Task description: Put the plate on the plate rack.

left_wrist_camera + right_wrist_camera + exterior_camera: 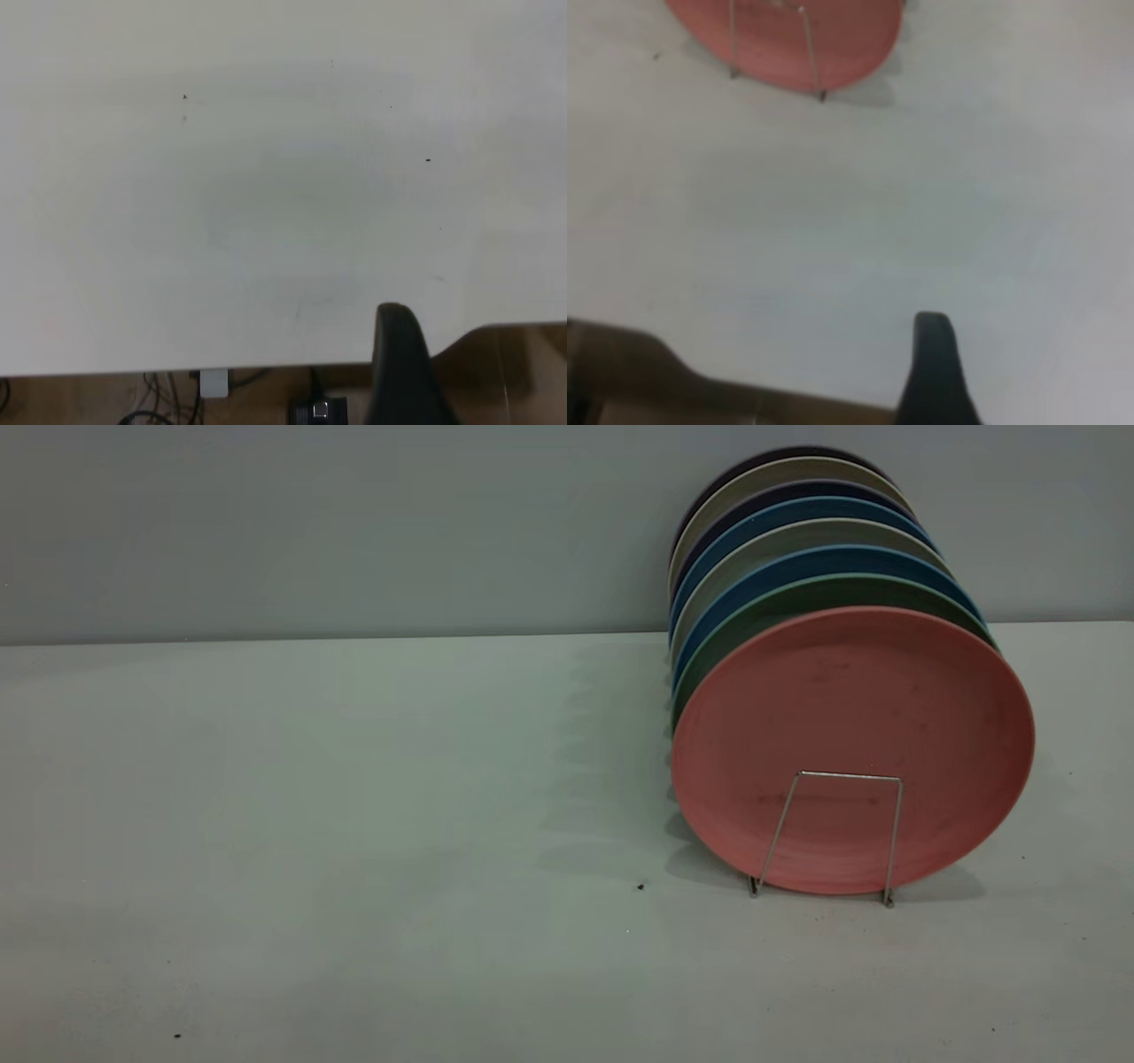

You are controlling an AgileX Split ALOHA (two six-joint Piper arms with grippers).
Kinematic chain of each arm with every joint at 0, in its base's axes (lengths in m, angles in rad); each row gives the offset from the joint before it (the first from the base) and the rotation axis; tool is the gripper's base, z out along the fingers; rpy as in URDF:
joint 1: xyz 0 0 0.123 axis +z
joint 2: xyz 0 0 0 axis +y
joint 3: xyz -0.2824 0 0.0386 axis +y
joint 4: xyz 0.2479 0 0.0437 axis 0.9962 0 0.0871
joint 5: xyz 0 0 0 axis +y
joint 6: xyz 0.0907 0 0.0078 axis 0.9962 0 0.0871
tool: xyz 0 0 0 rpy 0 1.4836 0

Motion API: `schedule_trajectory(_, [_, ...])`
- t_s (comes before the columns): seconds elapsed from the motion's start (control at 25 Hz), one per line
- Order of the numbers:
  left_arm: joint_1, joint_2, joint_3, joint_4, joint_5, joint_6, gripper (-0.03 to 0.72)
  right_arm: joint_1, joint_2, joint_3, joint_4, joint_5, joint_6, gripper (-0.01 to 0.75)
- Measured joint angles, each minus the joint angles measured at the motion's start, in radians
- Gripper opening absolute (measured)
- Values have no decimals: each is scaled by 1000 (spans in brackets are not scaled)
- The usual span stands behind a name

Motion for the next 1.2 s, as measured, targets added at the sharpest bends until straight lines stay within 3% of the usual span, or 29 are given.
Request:
schedule_trajectory(0.36, [0,-141,0,0,0,1,486,-13,-139,0,1,1,1,585])
schedule_trajectory(1.2, [0,-145,0,0,0,3,486,-13,-140,0,1,1,1,583])
